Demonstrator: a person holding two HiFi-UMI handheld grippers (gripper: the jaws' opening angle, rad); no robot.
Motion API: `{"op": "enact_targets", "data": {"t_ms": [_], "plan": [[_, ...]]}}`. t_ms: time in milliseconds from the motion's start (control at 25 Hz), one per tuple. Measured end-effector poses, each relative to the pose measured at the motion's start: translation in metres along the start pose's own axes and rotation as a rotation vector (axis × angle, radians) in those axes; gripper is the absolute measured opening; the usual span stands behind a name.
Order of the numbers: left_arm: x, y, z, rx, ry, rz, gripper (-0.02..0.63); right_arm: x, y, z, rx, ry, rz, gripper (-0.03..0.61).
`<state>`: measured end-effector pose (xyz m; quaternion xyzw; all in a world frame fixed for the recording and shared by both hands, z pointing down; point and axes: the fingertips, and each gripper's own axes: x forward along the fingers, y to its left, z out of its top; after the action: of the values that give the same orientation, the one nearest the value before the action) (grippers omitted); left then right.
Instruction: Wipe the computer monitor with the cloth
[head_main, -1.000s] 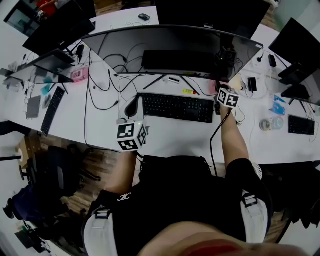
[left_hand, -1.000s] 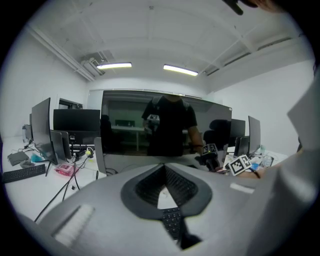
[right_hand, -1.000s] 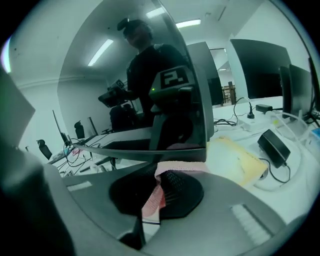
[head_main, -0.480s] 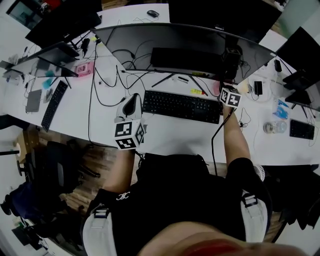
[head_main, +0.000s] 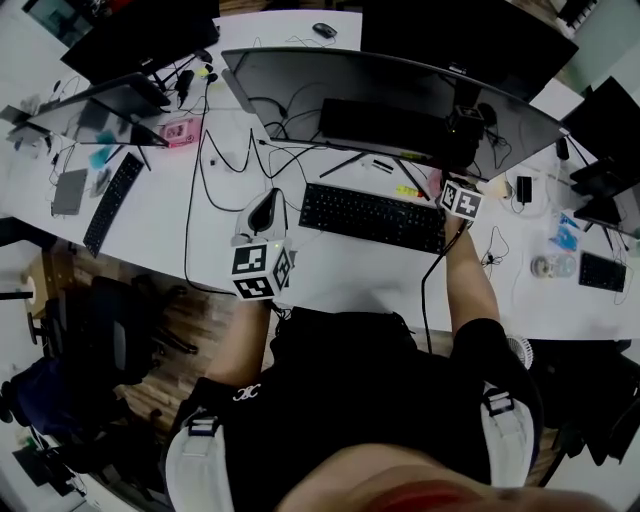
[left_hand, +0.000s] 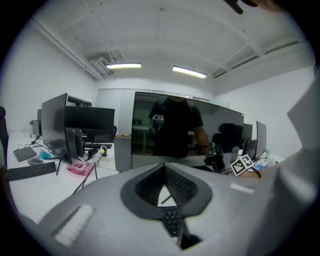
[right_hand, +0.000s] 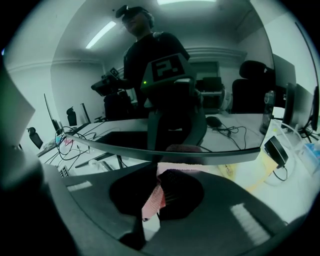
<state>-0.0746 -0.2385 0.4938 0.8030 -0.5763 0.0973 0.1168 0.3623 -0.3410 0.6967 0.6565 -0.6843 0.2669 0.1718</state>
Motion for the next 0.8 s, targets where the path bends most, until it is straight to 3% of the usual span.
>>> {"op": "enact_targets", "data": {"t_ms": [800], "plan": [[-0.030, 0.092, -0.007, -0.044, -0.009, 0.055, 0.051, 0.037, 0.126, 0.004, -0.007, 0.012, 0.073, 0.012]]}}
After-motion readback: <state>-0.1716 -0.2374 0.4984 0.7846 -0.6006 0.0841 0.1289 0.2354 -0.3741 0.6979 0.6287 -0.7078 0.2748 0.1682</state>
